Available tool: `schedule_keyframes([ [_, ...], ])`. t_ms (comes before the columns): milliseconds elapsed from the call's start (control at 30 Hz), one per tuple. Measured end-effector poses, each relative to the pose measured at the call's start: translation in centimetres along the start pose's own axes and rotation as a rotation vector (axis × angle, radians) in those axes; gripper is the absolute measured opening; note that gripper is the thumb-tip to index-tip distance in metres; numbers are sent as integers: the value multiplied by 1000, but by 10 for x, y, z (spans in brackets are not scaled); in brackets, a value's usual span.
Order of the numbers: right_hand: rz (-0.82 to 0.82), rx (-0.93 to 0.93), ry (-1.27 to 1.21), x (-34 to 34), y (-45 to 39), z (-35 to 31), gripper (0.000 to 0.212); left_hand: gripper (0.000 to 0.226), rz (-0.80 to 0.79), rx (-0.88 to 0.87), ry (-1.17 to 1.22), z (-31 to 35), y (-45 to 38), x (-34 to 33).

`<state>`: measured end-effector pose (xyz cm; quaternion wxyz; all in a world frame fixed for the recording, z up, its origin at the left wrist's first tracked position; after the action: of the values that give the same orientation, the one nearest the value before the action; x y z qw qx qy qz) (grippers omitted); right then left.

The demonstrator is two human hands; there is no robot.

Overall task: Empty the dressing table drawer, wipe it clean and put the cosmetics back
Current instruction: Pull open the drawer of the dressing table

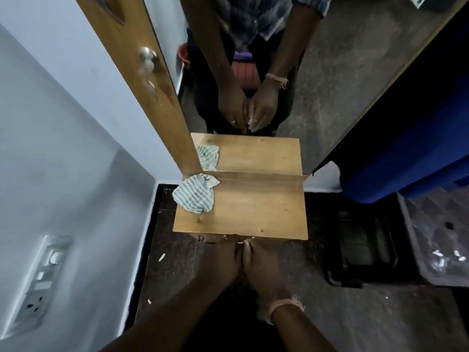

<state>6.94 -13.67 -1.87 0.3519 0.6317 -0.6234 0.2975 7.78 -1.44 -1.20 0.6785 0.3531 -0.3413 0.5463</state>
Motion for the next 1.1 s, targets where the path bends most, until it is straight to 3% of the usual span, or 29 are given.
schedule_keyframes([
  [100,23,48,-18,-38,-6,23,25,19,54,-30,-126,-23,-8,-33],
  [267,5,70,60,-89,-11,45,28,31,-6,8,-157,-62,-15,-85],
  [367,48,119,52,-109,-16,54,33,21,53,-50,-221,-74,-18,-102],
  [433,109,138,23,-114,-17,58,36,12,106,-105,-247,-74,-19,-107],
  [600,242,204,9,-112,-10,55,33,19,188,-115,-269,-76,-15,-111],
  [700,242,188,-2,-112,-2,56,25,22,164,-71,-281,-74,-1,-110],
  [1100,124,65,-45,-108,74,49,26,25,59,-9,-229,-60,69,-107],
])
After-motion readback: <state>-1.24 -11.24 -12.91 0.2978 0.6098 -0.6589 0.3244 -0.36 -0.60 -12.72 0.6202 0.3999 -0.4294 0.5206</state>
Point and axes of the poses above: each hand's wrist, its own y-axis away from the middle knuckle, its own x-axis out of the back of the hand, z = x × y, the point moved 8 cm from there along -y, towards the middle knuckle, and after that the axes turned 3 degrees about z, right-handed, at the moved point
